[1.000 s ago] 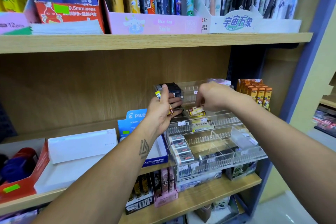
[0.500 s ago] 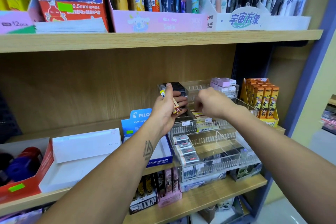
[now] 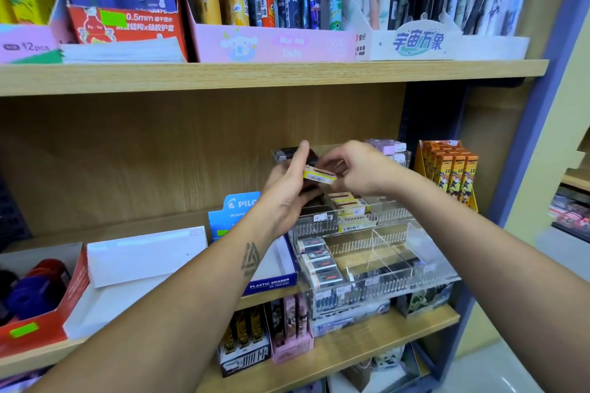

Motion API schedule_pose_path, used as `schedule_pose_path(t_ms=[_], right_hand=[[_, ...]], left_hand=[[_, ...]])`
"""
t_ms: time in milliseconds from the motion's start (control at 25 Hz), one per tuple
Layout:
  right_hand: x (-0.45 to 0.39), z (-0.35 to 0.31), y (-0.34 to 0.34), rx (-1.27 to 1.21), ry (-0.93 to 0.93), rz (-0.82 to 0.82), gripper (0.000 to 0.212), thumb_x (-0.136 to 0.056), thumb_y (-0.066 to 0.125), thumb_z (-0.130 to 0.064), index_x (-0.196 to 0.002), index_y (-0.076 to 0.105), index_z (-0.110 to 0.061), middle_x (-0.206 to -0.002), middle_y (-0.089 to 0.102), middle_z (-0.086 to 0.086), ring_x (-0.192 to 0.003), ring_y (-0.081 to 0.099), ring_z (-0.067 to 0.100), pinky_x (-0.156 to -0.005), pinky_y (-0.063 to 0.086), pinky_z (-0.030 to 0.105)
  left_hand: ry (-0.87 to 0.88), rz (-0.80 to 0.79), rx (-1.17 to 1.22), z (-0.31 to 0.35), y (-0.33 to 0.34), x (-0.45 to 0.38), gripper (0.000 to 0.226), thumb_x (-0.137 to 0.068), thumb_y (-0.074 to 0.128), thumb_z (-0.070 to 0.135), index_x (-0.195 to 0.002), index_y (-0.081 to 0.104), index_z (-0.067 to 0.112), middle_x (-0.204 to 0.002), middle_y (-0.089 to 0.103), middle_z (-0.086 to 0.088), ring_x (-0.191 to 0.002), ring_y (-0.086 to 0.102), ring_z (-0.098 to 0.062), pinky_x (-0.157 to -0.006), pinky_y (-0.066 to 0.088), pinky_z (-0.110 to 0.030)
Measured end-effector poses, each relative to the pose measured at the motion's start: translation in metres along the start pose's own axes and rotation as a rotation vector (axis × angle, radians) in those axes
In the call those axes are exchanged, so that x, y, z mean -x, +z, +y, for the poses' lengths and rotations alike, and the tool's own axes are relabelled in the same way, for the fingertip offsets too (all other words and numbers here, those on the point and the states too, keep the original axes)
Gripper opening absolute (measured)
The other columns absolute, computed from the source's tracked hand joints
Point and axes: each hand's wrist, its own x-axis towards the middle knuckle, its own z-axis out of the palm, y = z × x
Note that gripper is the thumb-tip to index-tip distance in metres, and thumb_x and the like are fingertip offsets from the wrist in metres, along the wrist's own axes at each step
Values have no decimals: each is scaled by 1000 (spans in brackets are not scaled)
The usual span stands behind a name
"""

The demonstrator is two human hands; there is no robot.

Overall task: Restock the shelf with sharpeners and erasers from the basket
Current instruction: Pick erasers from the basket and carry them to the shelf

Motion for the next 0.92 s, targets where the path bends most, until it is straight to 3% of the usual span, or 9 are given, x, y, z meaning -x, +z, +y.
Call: schedule_pose_path(t_ms=[40, 120, 200, 320, 440, 680, 920], right_hand=[[3, 9, -7, 145, 34, -8, 38, -76, 75, -2, -111, 73, -16, -101, 73, 2, -92, 67, 18, -82, 57, 37], [10, 22, -20, 299, 83, -82, 30, -78, 75, -1, -105, 75, -15, -100, 73, 2, -94, 68, 19, -81, 56, 31], [16, 26, -25, 368, 88, -169, 25, -80, 73, 0, -99, 77, -15, -94, 73, 1, -90, 67, 16, -76, 53, 26], [18, 23, -22, 382, 79, -229, 22, -80, 75, -2, -97, 77, -16, -92, 73, -2, -88, 67, 14, -76, 53, 24], [16, 18, -18, 405, 72, -259, 21, -81, 76, -5, -97, 76, -18, -92, 71, -4, -86, 65, 12, -69, 47, 18], [17, 13, -21, 411, 93, -267, 25, -83, 66, 1, -93, 78, -19, -91, 72, -3, -86, 67, 13, -64, 48, 15], [22, 5, -3, 448, 145, -333, 38, -86, 49, 8, -108, 72, -12, -118, 67, 6, -110, 61, 23, -86, 49, 27]], left_hand=[[76, 40, -95, -1, -3, 0, 29, -97, 61, 35, -108, 60, 8, -105, 69, -15, -101, 69, -24, -91, 57, -41], [367, 78, -596, -2, -15, 1, 11, -96, 60, 18, -103, 67, 13, -101, 70, -8, -92, 67, -17, -87, 56, -36], [595, -26, -1139, -7, -24, 6, 17, -94, 57, 16, -101, 73, 16, -99, 70, 1, -90, 63, -15, -83, 52, -31], [683, -253, -1526, -16, -32, 16, 24, -96, 51, 27, -100, 72, 17, -99, 65, 2, -94, 60, -19, -80, 51, -35], [705, -315, -1590, -21, -40, 18, 31, -99, 47, 36, -101, 72, 18, -99, 65, 3, -93, 61, -19, -79, 53, -39], [632, -320, -1612, -18, -38, 20, 29, -98, 51, 32, -105, 74, 17, -106, 66, 2, -96, 63, -22, -83, 54, -41], [620, -309, -1609, -13, -33, 22, 28, -99, 53, 30, -111, 74, 17, -110, 66, 2, -100, 62, -20, -88, 53, -41]])
